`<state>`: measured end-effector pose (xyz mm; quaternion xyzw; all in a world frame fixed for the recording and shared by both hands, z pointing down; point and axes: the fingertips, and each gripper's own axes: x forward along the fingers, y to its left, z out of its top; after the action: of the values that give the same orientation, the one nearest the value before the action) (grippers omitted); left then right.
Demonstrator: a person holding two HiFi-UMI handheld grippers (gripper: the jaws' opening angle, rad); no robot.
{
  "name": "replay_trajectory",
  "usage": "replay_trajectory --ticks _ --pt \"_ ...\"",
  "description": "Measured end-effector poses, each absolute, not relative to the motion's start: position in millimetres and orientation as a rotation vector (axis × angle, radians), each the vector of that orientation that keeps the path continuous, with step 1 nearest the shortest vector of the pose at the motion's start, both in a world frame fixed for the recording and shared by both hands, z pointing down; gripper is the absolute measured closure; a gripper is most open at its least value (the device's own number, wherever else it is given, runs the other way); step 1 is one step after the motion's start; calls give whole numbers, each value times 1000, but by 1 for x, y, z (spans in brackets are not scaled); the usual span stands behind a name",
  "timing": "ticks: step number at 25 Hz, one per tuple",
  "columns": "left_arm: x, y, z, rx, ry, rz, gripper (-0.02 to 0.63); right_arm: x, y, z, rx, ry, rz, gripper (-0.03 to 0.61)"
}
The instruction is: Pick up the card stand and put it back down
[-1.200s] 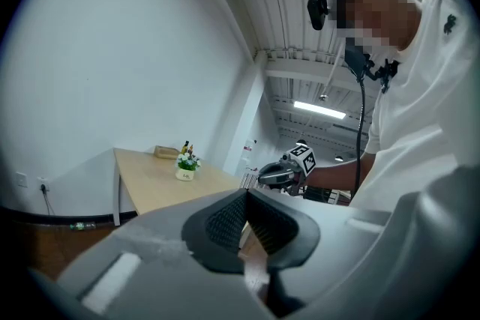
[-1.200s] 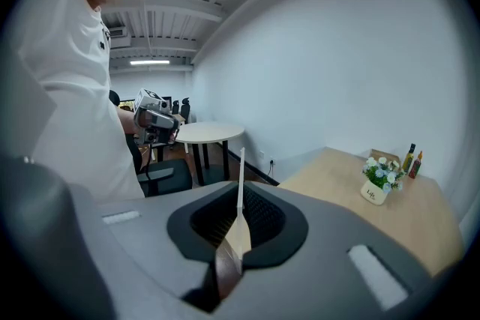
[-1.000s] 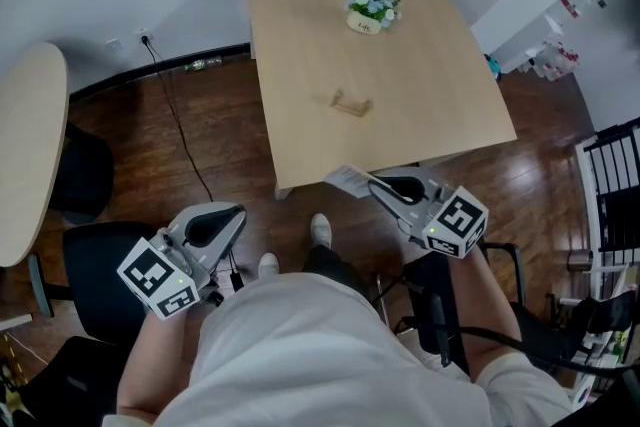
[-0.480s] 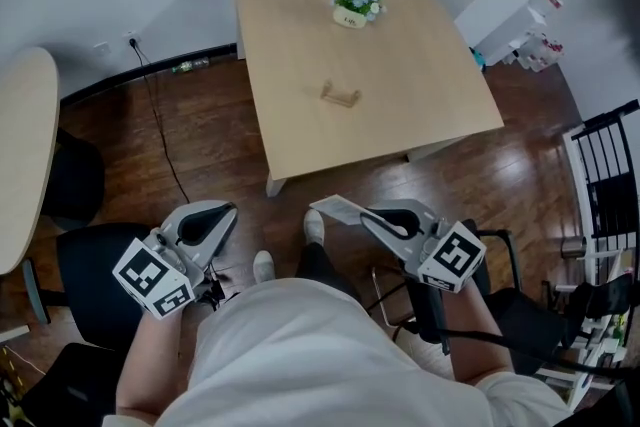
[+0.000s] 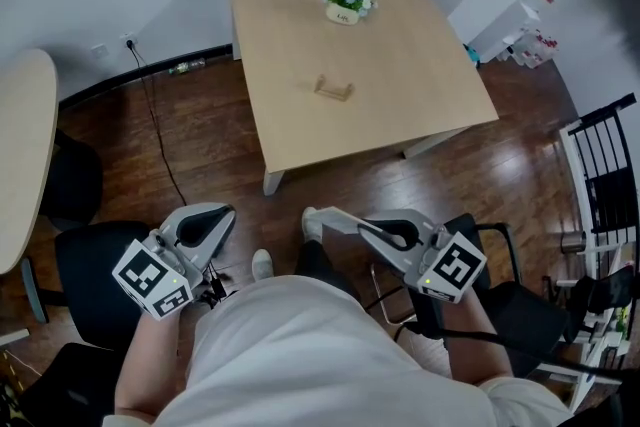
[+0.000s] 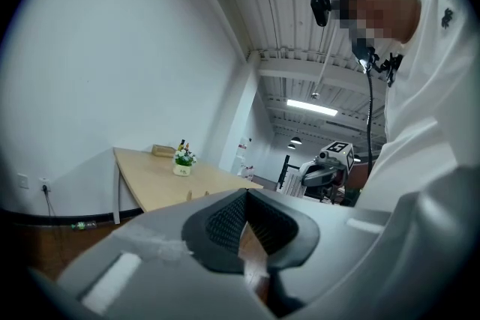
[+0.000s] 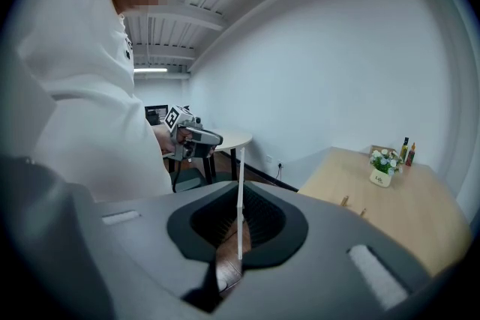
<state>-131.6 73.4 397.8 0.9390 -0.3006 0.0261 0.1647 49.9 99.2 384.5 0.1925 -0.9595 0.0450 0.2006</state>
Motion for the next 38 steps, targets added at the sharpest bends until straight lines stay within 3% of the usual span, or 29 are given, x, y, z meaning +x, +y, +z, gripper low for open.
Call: replay_trajectory --ticks 20,38 --pt "-118 83 389 2708 -837 78 612 56 85 375 519 -2709 108 558" --pt "-83 25 382 2646 -953 98 612 98 -62 371 406 -2700 52 558"
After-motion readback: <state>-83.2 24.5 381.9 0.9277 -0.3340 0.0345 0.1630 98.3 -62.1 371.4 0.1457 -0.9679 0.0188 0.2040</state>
